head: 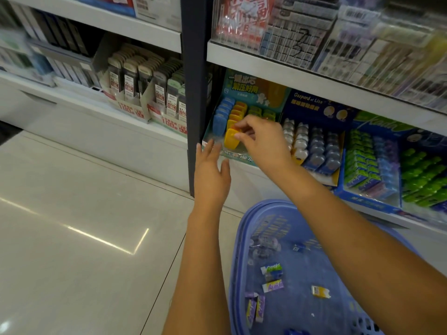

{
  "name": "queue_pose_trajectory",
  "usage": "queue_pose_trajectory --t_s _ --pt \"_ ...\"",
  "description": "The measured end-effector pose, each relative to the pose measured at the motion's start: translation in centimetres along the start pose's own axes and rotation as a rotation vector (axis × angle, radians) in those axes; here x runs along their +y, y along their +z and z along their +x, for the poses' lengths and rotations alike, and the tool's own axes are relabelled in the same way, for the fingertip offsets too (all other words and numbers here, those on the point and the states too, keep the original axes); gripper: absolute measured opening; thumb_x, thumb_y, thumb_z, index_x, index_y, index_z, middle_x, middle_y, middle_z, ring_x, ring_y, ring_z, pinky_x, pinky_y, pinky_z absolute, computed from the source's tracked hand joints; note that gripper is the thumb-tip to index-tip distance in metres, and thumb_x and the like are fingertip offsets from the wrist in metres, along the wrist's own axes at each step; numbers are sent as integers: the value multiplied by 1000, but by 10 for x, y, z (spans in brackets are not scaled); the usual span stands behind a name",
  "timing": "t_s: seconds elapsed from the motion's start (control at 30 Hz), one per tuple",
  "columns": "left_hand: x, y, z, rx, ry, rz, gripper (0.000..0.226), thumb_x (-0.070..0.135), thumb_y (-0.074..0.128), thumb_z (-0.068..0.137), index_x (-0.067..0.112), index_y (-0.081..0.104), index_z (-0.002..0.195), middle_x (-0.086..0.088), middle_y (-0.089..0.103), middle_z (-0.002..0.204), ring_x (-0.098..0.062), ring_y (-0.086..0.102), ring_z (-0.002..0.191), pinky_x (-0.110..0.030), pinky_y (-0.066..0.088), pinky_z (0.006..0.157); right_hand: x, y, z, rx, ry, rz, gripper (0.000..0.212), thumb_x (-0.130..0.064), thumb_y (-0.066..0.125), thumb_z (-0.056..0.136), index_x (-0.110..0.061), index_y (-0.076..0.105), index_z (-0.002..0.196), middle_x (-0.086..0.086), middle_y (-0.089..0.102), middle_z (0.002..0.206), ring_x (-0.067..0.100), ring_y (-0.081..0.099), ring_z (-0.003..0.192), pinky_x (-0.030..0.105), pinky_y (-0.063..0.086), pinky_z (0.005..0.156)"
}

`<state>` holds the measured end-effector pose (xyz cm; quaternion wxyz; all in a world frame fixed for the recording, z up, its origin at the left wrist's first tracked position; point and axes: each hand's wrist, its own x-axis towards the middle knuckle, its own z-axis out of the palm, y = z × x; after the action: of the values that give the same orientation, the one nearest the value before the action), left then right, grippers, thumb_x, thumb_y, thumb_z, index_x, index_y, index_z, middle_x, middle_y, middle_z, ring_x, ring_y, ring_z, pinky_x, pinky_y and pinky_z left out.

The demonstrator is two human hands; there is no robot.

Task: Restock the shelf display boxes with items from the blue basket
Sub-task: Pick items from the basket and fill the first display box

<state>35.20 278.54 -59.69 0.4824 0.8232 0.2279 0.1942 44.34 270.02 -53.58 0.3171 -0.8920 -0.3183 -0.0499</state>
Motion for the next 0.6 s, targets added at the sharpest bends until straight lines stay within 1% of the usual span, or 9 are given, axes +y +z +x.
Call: queue_pose_trajectory --t_s 0.03,0.1,0.2,0.3,0.37,0.43,0.53,0.6 --pt "-1 3 -1 -13 9 16 47 15 47 98 14 39 144 1 29 155 -14 11 147 -26 16 117 0 5 0 -19 -25 -48 21 -17 64 88 -11 67 108 6 69 104 17 63 92 29 50 84" --pt "-4 5 -3 6 22 5 48 14 48 98 14 38 145 1 31 154 -13 15 146 -24 16 117 -1 11 0 -37 -68 -123 23 -18 60 90 -9 66 110 10 67 109 22 61 99 31 46 88" --pt "-7 4 -4 31 27 -33 47 13 49 97 13 40 143 2 36 152 -10 25 143 -18 19 113 1 11 4 -74 -120 -222 24 -19 56 92 -6 67 109 12 64 114 25 58 105 34 45 88" --pt "-6 2 -4 14 37 -59 47 12 50 96 11 41 143 0 37 151 -10 31 139 -12 20 107 -2 10 9 -171 -179 -450 25 -10 49 94 -4 67 111 14 57 118 28 54 108 36 46 89" --pt "-5 3 -4 -12 35 -52 49 13 51 96 11 39 144 -1 36 152 -11 31 139 -10 20 106 -7 10 9 -181 -202 -469 24 -3 47 92 -1 66 108 18 58 114 33 54 106 36 45 86" --pt "-3 3 -4 -42 23 -46 52 14 52 96 11 36 145 0 33 153 -11 31 140 -14 23 109 -10 10 8 -178 -199 -483 25 0 45 91 0 64 108 20 58 113 34 54 105 37 42 83" --pt "4 0 -6 -97 -2 -24 56 15 51 96 12 30 148 0 25 156 -17 33 140 -30 30 114 -12 13 15 -223 -106 -532 29 -2 40 96 2 54 120 20 52 122 33 53 112 40 45 87" --pt "10 -2 -12 -108 -16 -19 57 15 51 97 12 28 149 0 22 157 -21 34 139 -35 32 114 -16 12 19 -231 -36 -493 30 -2 37 97 3 50 123 22 53 124 35 53 114 40 44 89"
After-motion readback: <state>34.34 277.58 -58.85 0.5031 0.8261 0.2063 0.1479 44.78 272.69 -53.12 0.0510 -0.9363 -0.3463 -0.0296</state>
